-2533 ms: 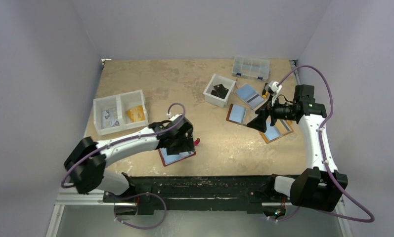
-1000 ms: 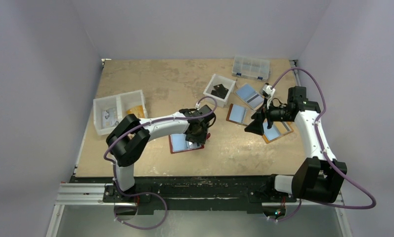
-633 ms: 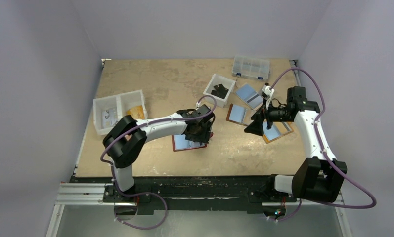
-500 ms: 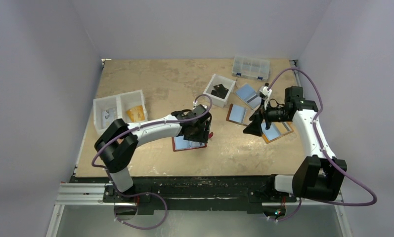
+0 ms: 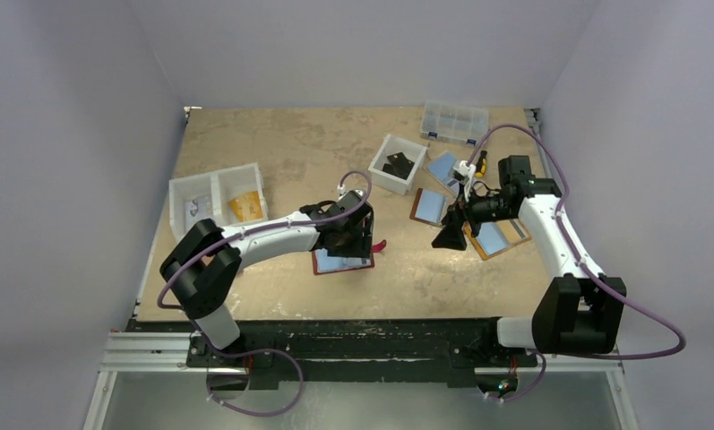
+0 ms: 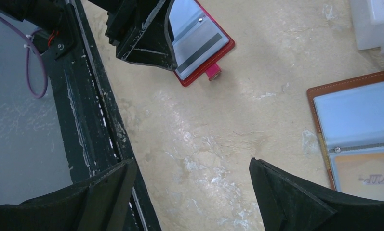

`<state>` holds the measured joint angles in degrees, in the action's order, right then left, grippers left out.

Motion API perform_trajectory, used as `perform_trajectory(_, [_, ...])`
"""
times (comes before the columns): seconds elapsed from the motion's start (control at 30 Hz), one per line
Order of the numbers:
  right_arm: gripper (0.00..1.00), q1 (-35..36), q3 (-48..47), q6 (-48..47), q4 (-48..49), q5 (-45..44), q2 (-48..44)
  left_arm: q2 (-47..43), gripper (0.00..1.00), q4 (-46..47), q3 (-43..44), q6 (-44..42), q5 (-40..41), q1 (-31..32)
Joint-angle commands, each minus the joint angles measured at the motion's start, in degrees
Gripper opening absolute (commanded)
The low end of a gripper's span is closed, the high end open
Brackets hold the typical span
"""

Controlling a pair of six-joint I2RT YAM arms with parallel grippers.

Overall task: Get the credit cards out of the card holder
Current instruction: Move the card holder to the center of the board.

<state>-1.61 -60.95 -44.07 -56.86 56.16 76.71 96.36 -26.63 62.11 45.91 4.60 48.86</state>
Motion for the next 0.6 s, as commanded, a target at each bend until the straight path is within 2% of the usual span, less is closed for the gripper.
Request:
perform_trajectory(0.0, [0.99, 1.16, -0.64, 1.59, 1.49, -1.79, -0.58, -0.25, 0.61, 3.45, 0.73, 0.18, -0.62, -0.1])
perform_trajectory(0.07, [0.99, 1.16, -1.32, 1.62, 1.15, -3.11, -0.59, -3.26, 0.63, 6.22, -0.42, -0.12, -0.95, -0.16])
perform_trajectory(0.27, [0.99, 1.17, -4.6, 5.16, 3.54, -10.72, -2.82, -13.54, 0.79, 10.28, -3.74, -0.01, -0.46, -1.56])
perform_trajectory(0.43, [0.99, 1.17, -8.88, 11.49, 7.81, -15.57, -5.76, -24.21, 0.86, 12.08, -7.62, 1.89, -3.01, -6.43])
perform_trajectory(0.57, [0.99, -0.29, -14.17, 15.45, 8.59, -17.66, -6.48, -35.04, 0.97, 9.05, -9.58, 2.43, -0.73, -11.08])
